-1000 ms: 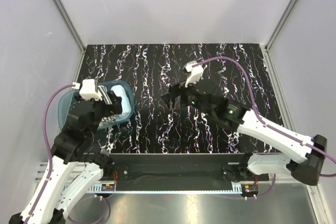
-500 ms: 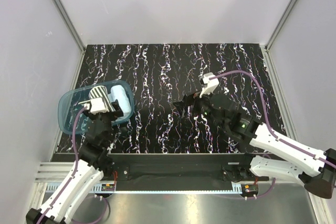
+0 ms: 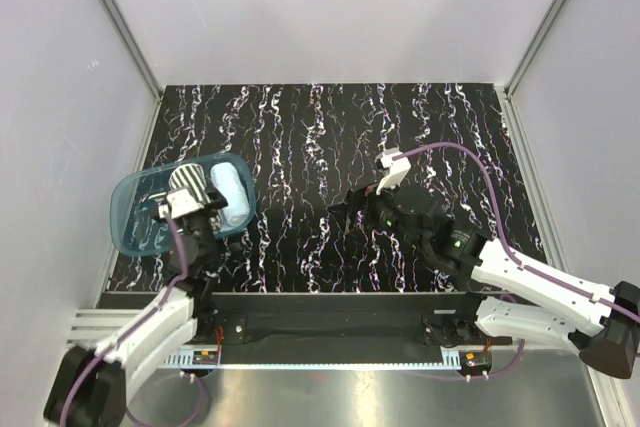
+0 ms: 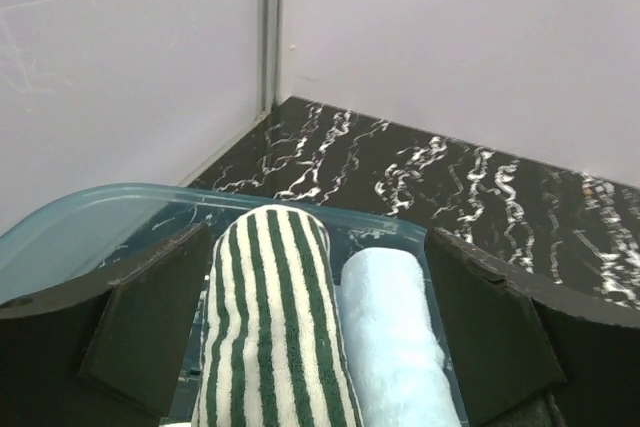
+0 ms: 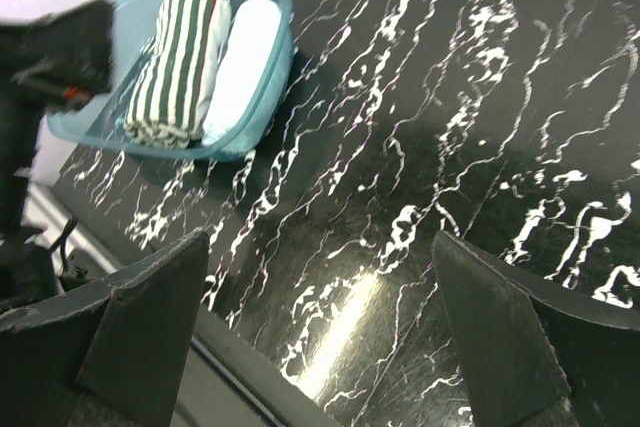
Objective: Roll the towels
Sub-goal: Place the rolled towel into the container
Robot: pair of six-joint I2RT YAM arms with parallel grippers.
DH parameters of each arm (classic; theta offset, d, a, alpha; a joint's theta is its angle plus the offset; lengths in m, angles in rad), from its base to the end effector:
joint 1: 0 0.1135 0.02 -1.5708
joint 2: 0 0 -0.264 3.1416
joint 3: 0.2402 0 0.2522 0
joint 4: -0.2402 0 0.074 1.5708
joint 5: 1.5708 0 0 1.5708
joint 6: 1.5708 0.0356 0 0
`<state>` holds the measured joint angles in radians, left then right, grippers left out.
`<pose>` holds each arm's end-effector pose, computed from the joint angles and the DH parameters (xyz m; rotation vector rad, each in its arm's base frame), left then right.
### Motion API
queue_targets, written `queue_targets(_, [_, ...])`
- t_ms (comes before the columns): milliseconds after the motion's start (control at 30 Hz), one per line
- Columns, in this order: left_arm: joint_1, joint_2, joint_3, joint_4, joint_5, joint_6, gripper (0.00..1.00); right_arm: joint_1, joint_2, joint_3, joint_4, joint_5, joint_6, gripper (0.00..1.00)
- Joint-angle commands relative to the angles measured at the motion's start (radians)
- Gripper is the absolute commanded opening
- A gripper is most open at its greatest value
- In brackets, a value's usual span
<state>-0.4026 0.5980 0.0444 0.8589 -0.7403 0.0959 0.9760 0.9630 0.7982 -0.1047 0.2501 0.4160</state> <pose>0.1358 -0.0317 0.2145 -0.3175 1.3121 0.2090 0.1335 0.1817 0.3203 -0.3483 1.8653 0.7397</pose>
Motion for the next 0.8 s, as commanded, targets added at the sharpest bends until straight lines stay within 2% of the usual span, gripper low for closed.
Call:
queue_targets(0, [0.005, 0.184, -0.156, 0.422, -0.063, 0.071, 0.95, 0.0, 0.005, 0.048, 0.011, -0.037, -0.005, 1.0])
queue_targets(167, [0.041, 0.512, -0.208, 0.788, 0.002, 0.053, 0.95, 0.001, 0.016, 0.098, -0.072, -0.041, -0.029, 1.0])
queue_targets(200, [0.044, 0.57, -0.198, 0.808, -0.016, 0.057, 0.98, 0.0, 0.014, 0.104, -0.091, -0.04, -0.034, 1.0])
queue_targets(233, [0.045, 0.577, -0.175, 0.781, 0.005, 0.098, 0.98, 0.0, 0.011, 0.105, -0.099, -0.038, -0.039, 1.0])
queue_targets(267, [0.054, 0.585, -0.164, 0.767, 0.087, 0.108, 0.98, 0.0, 0.003, 0.105, -0.104, -0.04, -0.046, 1.0])
queue_targets(400, [0.142, 0.728, -0.134, 0.807, 0.231, 0.062, 0.98, 0.0, -0.02, 0.084, -0.107, -0.031, -0.052, 1.0])
queue_targets(467, [0.148, 0.773, -0.111, 0.807, 0.28, 0.074, 0.99, 0.0, -0.017, 0.082, -0.11, -0.029, -0.046, 1.0])
queue_targets(600, [0.18, 0.824, -0.084, 0.802, 0.337, 0.073, 0.99, 0.0, 0.0, 0.091, -0.127, -0.029, -0.033, 1.0])
queue_targets(767, [0.18, 0.812, -0.078, 0.778, 0.332, 0.065, 0.99, 0.0, 0.028, 0.076, -0.096, -0.034, -0.023, 1.0])
